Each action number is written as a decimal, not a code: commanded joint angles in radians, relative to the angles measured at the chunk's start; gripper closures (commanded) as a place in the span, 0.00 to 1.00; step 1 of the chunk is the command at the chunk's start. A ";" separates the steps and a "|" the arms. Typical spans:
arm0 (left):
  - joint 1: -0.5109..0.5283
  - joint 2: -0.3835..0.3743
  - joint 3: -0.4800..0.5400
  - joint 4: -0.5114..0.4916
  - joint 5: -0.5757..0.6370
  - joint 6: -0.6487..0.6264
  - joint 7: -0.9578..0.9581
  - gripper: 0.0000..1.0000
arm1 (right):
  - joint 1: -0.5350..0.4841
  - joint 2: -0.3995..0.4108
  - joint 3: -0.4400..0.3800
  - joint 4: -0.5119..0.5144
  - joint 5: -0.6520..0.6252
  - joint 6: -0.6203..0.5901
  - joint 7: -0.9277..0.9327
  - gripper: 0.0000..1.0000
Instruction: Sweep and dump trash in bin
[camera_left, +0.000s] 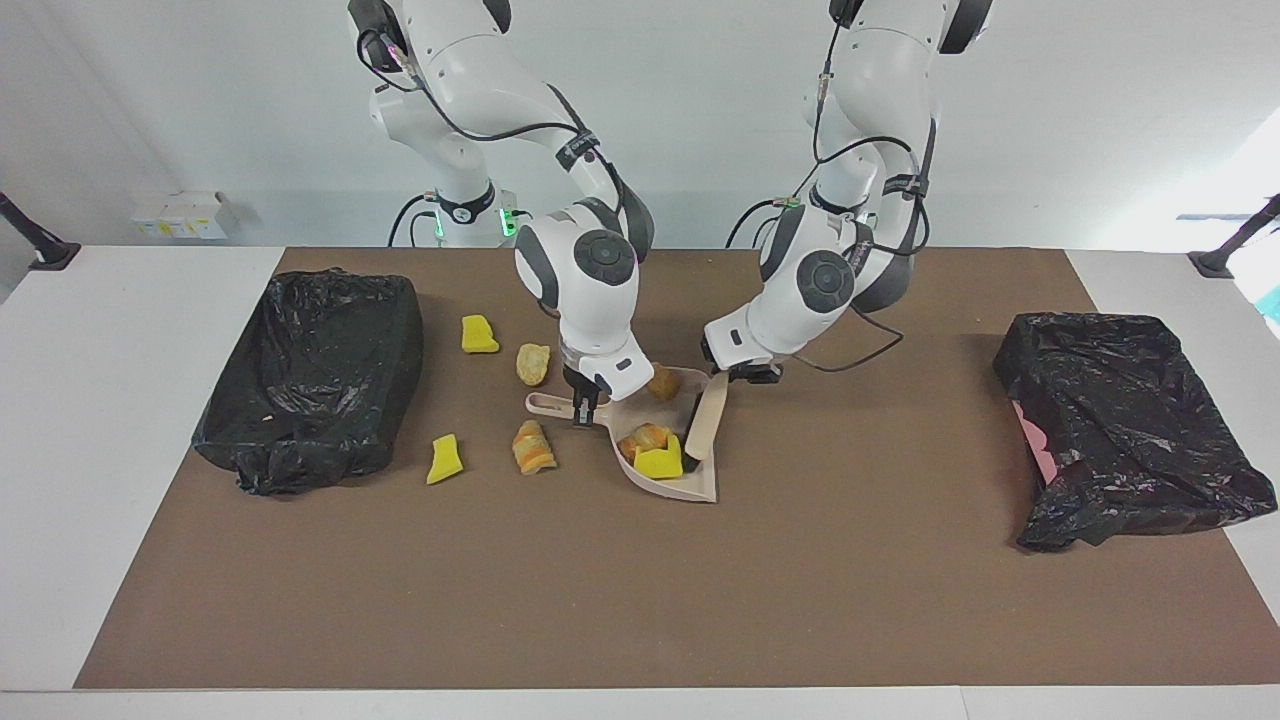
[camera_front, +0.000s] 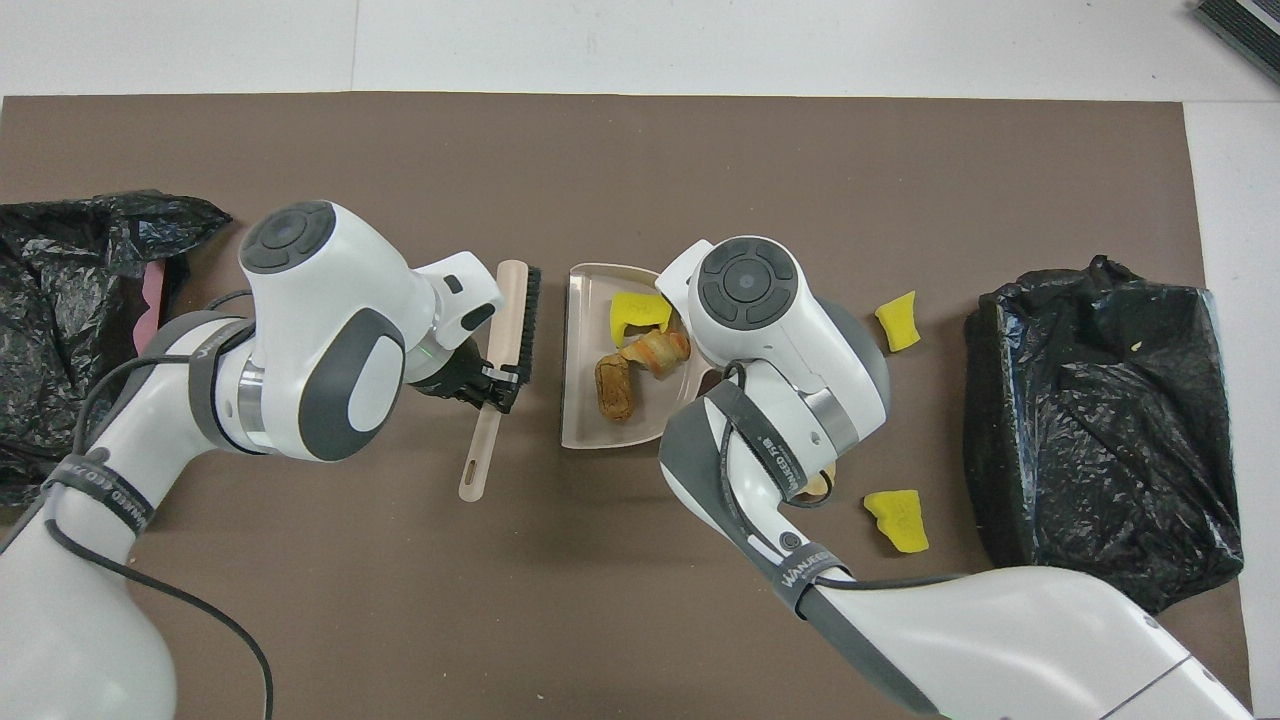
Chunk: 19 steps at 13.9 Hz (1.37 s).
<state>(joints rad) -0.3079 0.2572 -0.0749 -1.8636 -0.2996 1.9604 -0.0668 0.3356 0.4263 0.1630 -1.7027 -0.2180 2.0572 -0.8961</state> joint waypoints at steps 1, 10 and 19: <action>0.001 -0.047 0.003 -0.028 0.063 -0.018 -0.148 1.00 | -0.015 -0.006 0.007 -0.023 -0.004 0.018 -0.035 1.00; -0.189 -0.290 0.000 -0.412 0.134 0.128 -0.488 1.00 | -0.136 -0.098 0.009 -0.018 0.003 -0.003 -0.131 1.00; -0.398 -0.369 -0.005 -0.609 0.132 0.275 -0.690 1.00 | -0.435 -0.250 0.007 -0.018 0.101 -0.153 -0.434 1.00</action>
<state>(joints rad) -0.6954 -0.0948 -0.0955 -2.4341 -0.1816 2.2040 -0.7513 -0.0546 0.2242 0.1581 -1.7000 -0.1389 1.9335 -1.2880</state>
